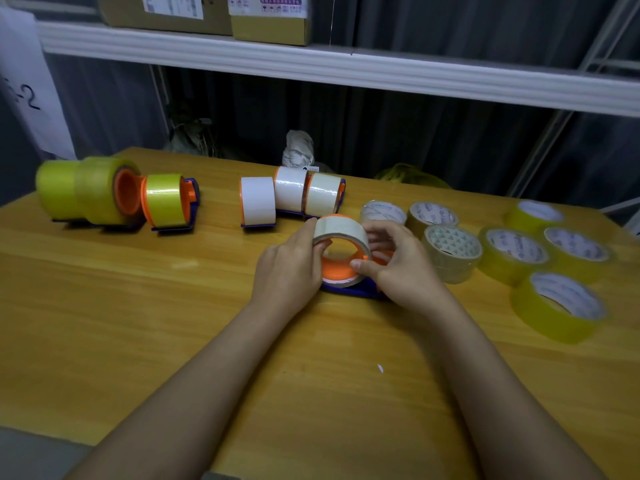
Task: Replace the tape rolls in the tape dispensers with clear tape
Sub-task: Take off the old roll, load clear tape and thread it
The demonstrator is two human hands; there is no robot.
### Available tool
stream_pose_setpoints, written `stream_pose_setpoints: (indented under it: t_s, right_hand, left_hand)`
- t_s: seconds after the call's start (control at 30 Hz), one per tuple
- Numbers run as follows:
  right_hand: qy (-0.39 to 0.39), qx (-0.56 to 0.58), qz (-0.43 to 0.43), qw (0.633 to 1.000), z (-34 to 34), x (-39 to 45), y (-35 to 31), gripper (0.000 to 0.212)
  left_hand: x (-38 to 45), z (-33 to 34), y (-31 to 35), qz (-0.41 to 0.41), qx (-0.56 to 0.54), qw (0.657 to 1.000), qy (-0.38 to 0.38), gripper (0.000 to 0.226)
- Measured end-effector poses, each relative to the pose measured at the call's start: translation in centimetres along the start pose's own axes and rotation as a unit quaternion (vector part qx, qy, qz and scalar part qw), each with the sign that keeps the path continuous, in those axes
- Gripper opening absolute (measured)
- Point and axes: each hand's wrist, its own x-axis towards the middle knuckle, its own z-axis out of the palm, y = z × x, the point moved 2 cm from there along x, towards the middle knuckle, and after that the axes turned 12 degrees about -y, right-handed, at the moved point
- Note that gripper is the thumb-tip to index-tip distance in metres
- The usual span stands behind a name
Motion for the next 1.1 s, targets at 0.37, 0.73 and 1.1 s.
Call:
stream_pose_setpoints:
  t_s: [0.37, 0.73, 1.1]
  right_hand:
    - [0.022, -0.046, -0.006, 0.999, 0.5, -0.2, -0.5, 0.047]
    - [0.017, -0.052, -0.035, 0.998, 0.7, 0.0, 0.0, 0.052]
    - [0.1, -0.184, -0.177, 0.962, 0.8, -0.9, -0.4, 0.055]
  left_hand:
    - [0.0, -0.4, 0.3, -0.001, 0.023, 1.0, 0.011, 0.033]
    - [-0.2, 0.3, -0.1, -0.018, -0.004, 1.0, -0.005, 0.043]
    - [0.8, -1.2, -0.3, -0.133, -0.437, 0.888, -0.048, 0.051]
